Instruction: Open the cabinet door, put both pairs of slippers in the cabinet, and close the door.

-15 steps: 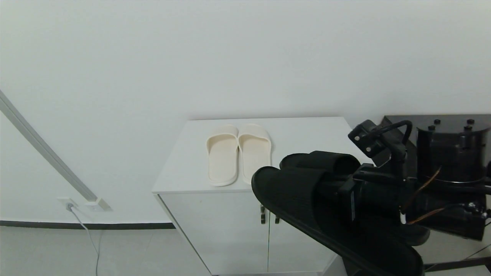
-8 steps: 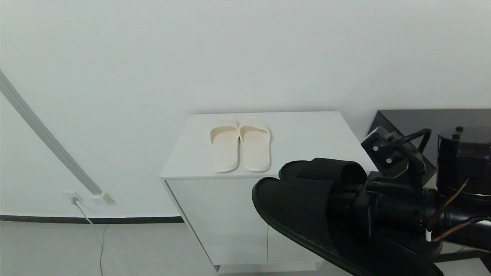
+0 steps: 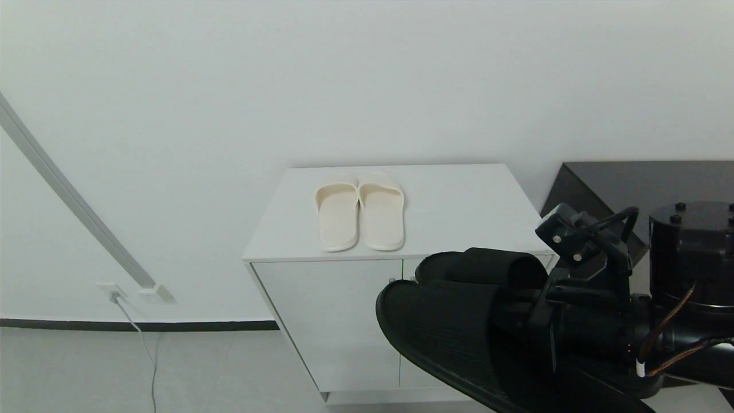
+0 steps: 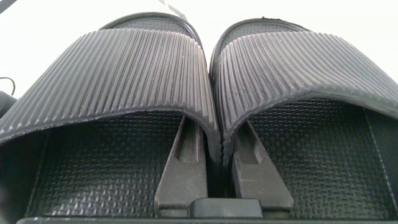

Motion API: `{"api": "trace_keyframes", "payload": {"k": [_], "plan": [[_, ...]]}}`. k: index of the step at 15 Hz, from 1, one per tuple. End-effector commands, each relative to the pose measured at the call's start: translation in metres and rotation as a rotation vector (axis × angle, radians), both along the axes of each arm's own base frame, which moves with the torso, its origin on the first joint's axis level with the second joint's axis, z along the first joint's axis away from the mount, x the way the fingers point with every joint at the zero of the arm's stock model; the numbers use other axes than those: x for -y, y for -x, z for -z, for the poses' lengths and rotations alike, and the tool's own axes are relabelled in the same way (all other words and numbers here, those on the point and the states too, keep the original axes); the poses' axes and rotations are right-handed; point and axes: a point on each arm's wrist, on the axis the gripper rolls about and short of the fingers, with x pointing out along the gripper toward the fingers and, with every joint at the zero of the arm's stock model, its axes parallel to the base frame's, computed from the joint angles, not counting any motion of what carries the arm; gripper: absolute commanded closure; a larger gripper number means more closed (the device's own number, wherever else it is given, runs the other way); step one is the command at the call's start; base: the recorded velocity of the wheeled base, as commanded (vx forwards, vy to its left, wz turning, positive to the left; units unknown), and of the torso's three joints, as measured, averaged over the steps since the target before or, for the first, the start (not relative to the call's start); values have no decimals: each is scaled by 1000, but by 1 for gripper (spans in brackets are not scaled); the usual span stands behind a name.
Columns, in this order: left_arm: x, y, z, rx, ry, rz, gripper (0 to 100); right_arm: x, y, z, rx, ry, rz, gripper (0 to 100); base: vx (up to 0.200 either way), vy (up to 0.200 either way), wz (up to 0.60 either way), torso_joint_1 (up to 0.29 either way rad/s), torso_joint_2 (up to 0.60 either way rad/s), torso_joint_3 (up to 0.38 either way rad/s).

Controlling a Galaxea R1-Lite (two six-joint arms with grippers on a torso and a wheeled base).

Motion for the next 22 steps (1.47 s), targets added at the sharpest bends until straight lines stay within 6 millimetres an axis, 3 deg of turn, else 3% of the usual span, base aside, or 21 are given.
{"api": "trace_keyframes", "payload": {"k": [1, 6, 11, 12, 22], "plan": [[0, 0, 0, -1, -1, -1, 100, -1, 0, 2, -5, 5, -2, 100, 0, 0, 0, 0, 0, 0], [0, 0, 0, -1, 0, -3, 100, -4, 3, 3, -9, 9, -21, 100, 0, 0, 0, 0, 0, 0], [0, 0, 0, -3, -1, 10, 100, -3, 5, 6, -14, 16, -24, 100, 0, 0, 0, -149, 348, 183], [0, 0, 0, -3, 1, 10, 0, -3, 5, 6, -14, 16, -24, 100, 0, 0, 0, -173, 383, 203], [0, 0, 0, -1, 1, 8, 0, -4, 7, 10, -10, 38, -38, 100, 0, 0, 0, -208, 507, 294]]}}
